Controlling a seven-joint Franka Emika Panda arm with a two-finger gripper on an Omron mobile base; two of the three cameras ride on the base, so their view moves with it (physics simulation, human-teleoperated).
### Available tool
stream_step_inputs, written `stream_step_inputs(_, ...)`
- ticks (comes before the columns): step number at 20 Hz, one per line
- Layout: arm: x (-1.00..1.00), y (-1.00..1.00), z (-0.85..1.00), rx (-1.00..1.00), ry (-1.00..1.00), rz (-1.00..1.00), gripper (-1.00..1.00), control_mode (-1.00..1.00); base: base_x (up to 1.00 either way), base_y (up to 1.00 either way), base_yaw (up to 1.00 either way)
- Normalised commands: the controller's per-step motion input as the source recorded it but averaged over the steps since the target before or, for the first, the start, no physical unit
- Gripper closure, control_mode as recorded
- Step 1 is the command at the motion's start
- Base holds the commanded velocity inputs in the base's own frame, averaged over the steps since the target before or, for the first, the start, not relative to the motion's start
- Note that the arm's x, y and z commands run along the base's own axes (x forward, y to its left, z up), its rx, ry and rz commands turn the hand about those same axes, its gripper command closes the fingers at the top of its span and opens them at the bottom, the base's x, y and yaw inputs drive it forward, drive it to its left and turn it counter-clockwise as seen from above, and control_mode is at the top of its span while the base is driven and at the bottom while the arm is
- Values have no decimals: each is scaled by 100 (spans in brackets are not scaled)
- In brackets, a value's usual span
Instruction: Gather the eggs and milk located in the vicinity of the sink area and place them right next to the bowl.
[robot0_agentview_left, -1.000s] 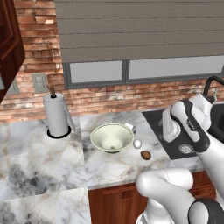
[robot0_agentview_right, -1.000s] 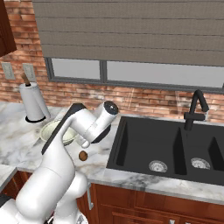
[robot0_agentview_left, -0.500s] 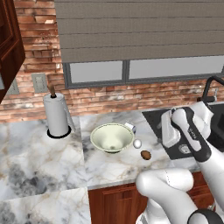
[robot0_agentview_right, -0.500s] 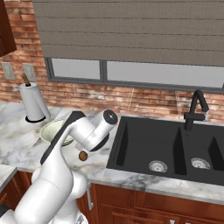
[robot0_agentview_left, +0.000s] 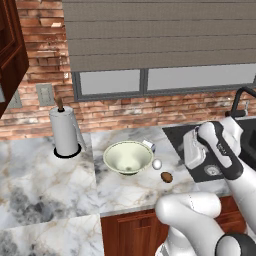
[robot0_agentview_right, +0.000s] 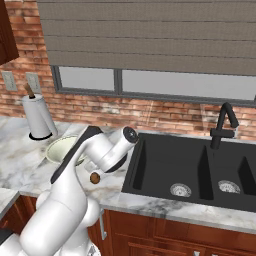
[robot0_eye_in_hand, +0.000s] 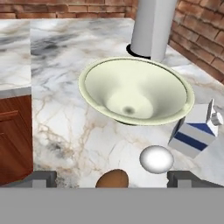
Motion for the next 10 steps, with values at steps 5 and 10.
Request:
stream_step_inputs(5,1,0,-6,8,17,0,-100,-100,0,0,0)
stream_step_inputs(10,4,0,-10,5,6,0,-100,-100,0,0,0)
